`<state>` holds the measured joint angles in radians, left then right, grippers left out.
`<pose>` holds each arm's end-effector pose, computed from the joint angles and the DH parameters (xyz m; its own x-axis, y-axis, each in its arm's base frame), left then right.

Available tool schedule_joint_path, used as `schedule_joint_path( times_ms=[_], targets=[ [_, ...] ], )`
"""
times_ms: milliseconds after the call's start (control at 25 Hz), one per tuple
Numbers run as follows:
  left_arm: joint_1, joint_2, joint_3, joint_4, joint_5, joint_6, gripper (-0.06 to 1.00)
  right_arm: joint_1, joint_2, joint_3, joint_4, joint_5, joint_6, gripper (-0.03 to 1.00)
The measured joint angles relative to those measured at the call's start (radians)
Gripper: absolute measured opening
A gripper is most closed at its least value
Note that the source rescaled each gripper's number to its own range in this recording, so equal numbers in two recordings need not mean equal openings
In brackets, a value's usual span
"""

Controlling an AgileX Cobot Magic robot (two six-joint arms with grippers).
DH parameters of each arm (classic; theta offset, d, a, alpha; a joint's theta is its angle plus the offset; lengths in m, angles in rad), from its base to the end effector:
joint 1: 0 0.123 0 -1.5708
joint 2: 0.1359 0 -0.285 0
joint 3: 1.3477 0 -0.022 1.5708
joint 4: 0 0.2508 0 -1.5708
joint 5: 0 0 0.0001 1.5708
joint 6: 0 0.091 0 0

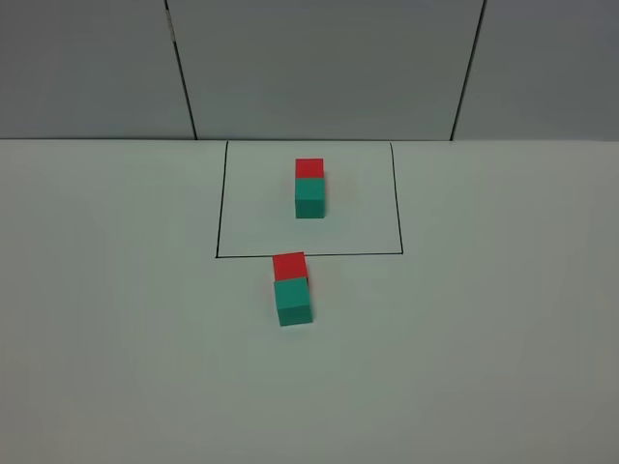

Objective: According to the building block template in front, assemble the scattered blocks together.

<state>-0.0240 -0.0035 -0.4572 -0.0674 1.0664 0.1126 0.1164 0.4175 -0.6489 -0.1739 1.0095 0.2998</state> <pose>-0.0011 -0.0053 0.2650 -0.4870 0.0915 -0.8686 0.1145 0.9926 0.0404 0.0597 -0.0065 0.3153 -0.6147 0.1324 -0.7775 0.1266 0.9896 0.0684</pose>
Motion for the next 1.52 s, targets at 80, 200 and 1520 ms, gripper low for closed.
schedule_joint_path(
  times_ms=[80,200,1520],
  targets=[
    [0.000,0.000,0.000,0.000,0.000,0.000,0.77,0.000,-0.040,0.025,0.000,0.001,0.000,0.58],
    [0.000,0.000,0.000,0.000,0.000,0.000,0.77,0.000,-0.091,0.040,0.000,0.012,0.000,0.58],
    [0.000,0.000,0.000,0.000,0.000,0.000,0.77,-0.088,-0.299,0.116,-0.023,0.039,-0.014,0.58]
  ],
)
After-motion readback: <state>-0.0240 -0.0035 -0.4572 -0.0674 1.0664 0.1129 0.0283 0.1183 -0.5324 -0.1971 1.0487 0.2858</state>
